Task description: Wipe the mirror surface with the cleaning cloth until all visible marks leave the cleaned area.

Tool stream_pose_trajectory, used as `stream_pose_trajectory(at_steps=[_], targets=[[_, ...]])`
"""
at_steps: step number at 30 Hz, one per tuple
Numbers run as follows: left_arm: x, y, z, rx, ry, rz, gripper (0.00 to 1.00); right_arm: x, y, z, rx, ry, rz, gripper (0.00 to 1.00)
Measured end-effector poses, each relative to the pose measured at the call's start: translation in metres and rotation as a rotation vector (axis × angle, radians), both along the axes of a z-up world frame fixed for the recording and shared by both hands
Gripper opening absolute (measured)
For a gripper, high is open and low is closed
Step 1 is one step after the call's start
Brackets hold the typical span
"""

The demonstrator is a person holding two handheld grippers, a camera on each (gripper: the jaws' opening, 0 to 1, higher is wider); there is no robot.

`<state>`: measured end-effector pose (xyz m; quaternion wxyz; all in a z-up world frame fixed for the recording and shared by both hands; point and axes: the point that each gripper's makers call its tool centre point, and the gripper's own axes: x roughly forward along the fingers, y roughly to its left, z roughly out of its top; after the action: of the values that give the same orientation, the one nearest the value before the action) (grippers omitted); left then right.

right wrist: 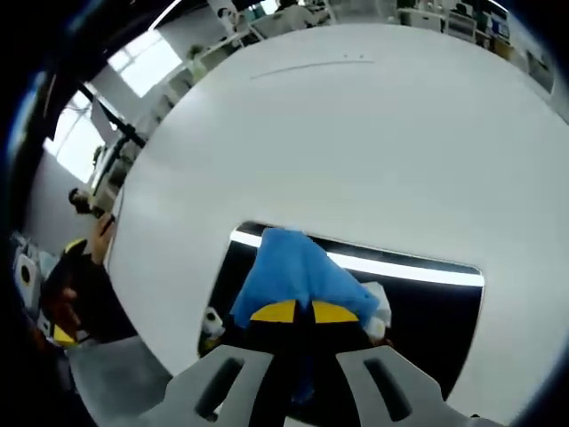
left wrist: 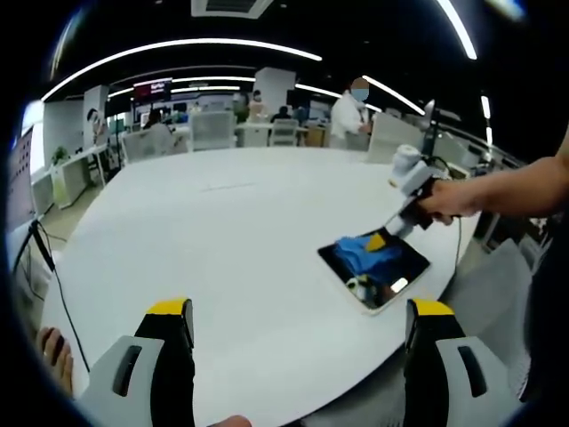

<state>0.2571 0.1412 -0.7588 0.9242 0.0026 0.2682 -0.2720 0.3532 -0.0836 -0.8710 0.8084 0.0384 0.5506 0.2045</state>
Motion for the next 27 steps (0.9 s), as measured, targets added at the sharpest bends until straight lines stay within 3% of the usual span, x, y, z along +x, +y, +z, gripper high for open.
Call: stream_pose_trajectory(at_steps=[27], targets=[[-0.002, 0.006, 0.0, 0.002, 0.004, 0.016, 0.99, 0.036, 0.002, 0.002, -0.033, -0.057, 0.038, 0.0]])
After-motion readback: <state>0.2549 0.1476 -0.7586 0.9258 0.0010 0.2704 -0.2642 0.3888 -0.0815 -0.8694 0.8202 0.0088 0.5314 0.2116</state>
